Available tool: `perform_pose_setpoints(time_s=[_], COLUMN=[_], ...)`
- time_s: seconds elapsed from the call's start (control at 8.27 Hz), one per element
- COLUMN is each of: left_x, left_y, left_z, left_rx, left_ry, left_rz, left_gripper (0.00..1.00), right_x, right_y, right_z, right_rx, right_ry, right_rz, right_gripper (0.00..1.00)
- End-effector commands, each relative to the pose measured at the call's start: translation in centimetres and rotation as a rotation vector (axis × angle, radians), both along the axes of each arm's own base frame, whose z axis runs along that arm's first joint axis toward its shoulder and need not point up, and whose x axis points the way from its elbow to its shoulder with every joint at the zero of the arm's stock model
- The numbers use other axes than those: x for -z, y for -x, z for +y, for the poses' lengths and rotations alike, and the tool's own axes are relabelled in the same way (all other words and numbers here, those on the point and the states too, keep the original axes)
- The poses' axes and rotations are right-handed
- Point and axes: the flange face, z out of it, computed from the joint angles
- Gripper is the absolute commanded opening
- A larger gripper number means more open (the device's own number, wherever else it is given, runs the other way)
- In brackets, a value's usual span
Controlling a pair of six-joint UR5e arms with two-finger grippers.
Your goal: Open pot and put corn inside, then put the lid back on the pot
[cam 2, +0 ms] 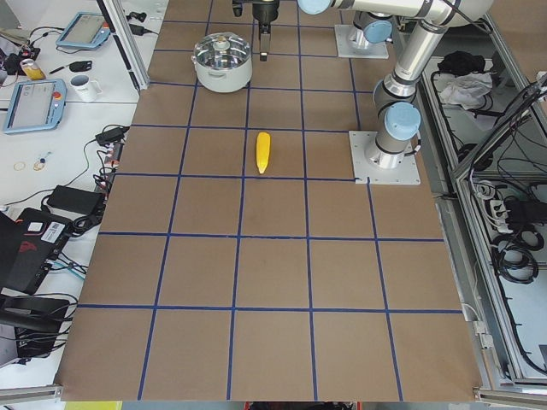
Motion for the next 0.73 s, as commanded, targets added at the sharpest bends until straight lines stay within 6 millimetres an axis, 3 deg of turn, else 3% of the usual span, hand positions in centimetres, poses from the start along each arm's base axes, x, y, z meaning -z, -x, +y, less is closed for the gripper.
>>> perform_pose_setpoints(time_s=[0.0, 0.36, 0.6], left_x=[0.5, 0.1, 1.6], left_y=[0.0, -0.6, -1.2], left_z=[-0.5, -1.9, -2.4], left_rx=[-0.015, -0.045, -0.103], left_ry=[0.003, 0.083, 0.054], left_rz=[0.001, 0.003, 0.005], left_gripper=[1.00, 1.00, 1.00], right_x=[-0.1, -0.1, -0.3], right_y=[0.2, 0.1, 0.4], right_z=[0.1, 0.1, -0.1], right_rx=[0.002, 0.002, -0.008], right_ry=[0.002, 0.003, 0.015], right_rz=[0.009, 0.006, 0.018], right_gripper=[1.00, 1.00, 1.00])
